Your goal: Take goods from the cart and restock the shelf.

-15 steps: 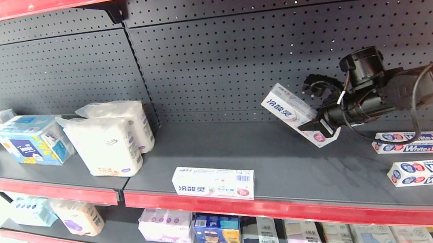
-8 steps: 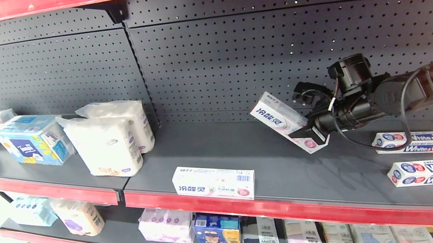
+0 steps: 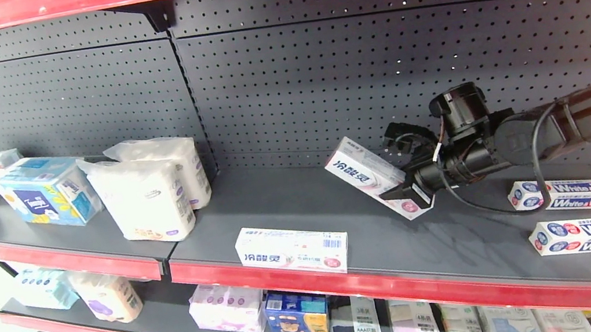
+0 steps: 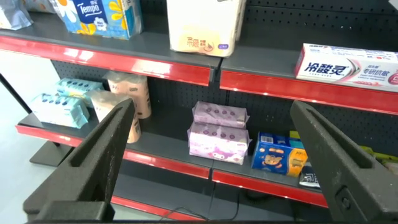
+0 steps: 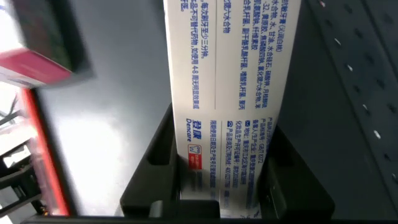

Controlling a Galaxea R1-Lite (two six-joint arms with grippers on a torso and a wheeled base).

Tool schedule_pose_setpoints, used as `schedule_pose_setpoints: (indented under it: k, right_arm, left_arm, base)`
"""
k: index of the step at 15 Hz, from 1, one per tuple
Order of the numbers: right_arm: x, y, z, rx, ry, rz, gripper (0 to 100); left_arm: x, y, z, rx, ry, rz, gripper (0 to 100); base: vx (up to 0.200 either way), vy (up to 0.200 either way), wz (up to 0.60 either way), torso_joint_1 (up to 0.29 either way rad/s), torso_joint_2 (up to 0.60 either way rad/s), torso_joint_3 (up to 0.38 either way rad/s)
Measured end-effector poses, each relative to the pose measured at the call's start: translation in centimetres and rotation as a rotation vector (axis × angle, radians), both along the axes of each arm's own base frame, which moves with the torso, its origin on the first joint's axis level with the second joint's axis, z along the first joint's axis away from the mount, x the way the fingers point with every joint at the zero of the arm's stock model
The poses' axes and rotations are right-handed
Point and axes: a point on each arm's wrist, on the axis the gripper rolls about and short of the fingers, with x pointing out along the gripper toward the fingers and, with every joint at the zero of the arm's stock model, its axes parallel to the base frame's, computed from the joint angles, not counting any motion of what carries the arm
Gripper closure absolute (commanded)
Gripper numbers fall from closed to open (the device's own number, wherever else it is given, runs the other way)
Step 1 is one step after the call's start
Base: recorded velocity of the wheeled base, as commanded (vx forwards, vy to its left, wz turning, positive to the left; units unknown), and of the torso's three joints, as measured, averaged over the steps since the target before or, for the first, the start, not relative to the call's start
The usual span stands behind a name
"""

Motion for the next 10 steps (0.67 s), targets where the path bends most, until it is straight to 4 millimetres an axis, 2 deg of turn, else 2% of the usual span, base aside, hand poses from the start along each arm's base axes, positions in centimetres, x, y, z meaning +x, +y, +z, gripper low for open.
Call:
schedule_pose_setpoints:
  k: [10]
  right_arm:
    - [0.5, 2.8, -0.3, -0.001, -0.020, 0.052, 100]
  left_arm:
    - [0.0, 0.0, 0.0, 0.000, 0.000, 0.000, 0]
  base:
    - [0.000, 0.000, 0.00, 0.000, 0.00, 0.000]
